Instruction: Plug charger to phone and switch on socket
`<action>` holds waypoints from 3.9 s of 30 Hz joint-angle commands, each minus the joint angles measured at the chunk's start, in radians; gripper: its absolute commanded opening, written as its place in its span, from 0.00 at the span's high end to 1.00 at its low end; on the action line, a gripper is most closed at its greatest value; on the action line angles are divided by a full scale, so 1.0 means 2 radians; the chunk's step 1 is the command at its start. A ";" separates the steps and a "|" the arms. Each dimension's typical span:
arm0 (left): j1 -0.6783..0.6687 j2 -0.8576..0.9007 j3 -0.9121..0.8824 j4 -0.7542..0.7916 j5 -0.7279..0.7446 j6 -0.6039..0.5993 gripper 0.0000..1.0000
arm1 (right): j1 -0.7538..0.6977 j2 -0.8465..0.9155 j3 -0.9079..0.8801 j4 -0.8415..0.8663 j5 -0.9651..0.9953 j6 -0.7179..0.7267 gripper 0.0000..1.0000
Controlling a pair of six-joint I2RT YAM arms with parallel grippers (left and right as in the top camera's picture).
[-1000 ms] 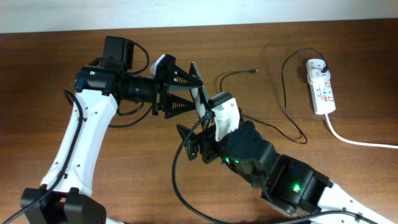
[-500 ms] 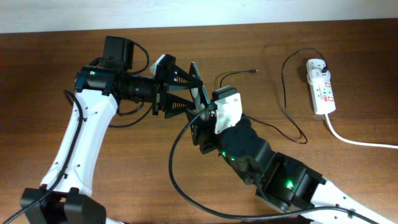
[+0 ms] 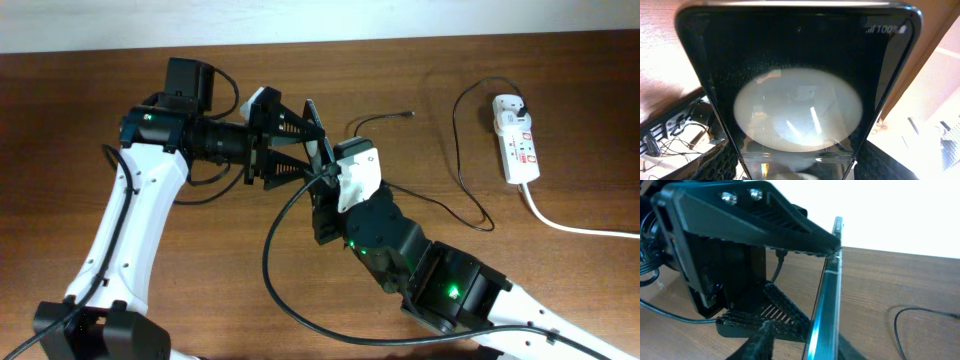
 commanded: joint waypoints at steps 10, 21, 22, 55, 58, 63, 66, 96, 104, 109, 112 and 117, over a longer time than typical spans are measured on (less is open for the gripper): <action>0.000 -0.002 0.001 0.001 0.022 0.005 0.46 | 0.003 -0.001 0.008 -0.002 0.005 -0.002 0.92; 0.000 -0.005 0.005 0.049 0.055 0.004 0.12 | 0.003 -0.056 0.008 -0.035 0.024 -0.002 0.96; 0.000 -0.007 0.011 0.064 0.055 0.004 0.12 | 0.003 -0.063 0.008 -0.041 0.027 -0.002 0.96; 0.021 -0.410 -0.376 0.154 -0.525 -0.002 0.01 | 0.003 -0.237 -0.074 -0.310 0.066 0.321 0.96; 0.021 -0.308 -0.393 0.197 -0.495 -0.195 0.01 | 0.003 -0.211 -0.074 -0.272 0.066 0.386 0.96; 0.021 -0.150 -0.393 0.460 -0.118 -0.219 0.01 | 0.003 -0.138 -0.074 -0.189 0.067 0.434 0.96; 0.021 -0.107 -0.393 0.585 0.004 -0.215 0.01 | 0.001 -0.126 -0.074 -0.183 0.072 0.459 0.96; -0.027 -0.105 -0.393 0.736 -0.112 -0.392 0.29 | -0.014 0.075 -0.279 0.421 -0.026 0.705 0.96; -0.042 -0.105 -0.393 0.736 -0.108 -0.392 0.66 | -0.014 0.075 -0.279 0.413 -0.014 0.700 0.96; -0.042 -0.105 -0.393 0.736 -0.108 -0.391 0.94 | -0.014 0.075 -0.279 0.413 -0.069 0.700 0.96; -0.042 -0.105 -0.393 0.736 -0.108 -0.391 1.00 | -0.014 0.075 -0.279 0.413 -0.088 0.700 0.96; -0.042 -0.105 -0.393 0.736 -0.108 -0.391 1.00 | -0.014 0.075 -0.279 0.407 -0.101 0.700 0.69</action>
